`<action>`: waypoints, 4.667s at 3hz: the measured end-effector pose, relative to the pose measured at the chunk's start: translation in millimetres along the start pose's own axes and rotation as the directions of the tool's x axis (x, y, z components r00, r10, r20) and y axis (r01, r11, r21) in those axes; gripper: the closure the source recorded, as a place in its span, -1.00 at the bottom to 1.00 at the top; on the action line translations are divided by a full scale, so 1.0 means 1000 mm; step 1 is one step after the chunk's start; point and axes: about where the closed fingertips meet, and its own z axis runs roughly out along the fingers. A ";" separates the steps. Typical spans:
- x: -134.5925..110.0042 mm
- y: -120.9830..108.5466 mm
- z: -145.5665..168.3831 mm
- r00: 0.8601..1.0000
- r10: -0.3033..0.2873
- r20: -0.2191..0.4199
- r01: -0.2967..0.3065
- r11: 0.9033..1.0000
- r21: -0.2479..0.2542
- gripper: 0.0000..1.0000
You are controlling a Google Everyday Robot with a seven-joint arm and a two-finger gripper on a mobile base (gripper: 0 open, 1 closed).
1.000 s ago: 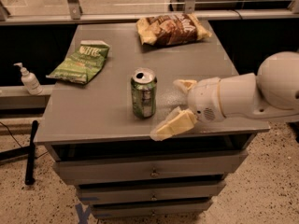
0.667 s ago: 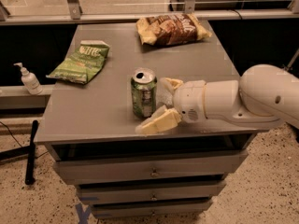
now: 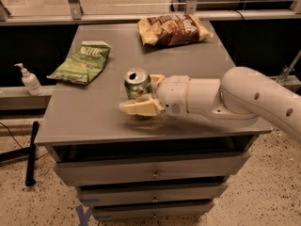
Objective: Knock green can over
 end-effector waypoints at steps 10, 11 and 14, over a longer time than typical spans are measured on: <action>0.035 -0.040 -0.049 0.577 -0.574 -0.581 0.256 0.802 -0.539 1.00; 0.018 -0.042 -0.062 0.404 -0.682 -0.609 0.280 0.727 -0.627 1.00; 0.032 -0.021 -0.074 0.244 -0.723 -0.646 0.225 0.690 -0.688 1.00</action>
Offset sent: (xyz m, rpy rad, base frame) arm 0.0522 -0.0487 0.0197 -0.2136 -0.0964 0.0507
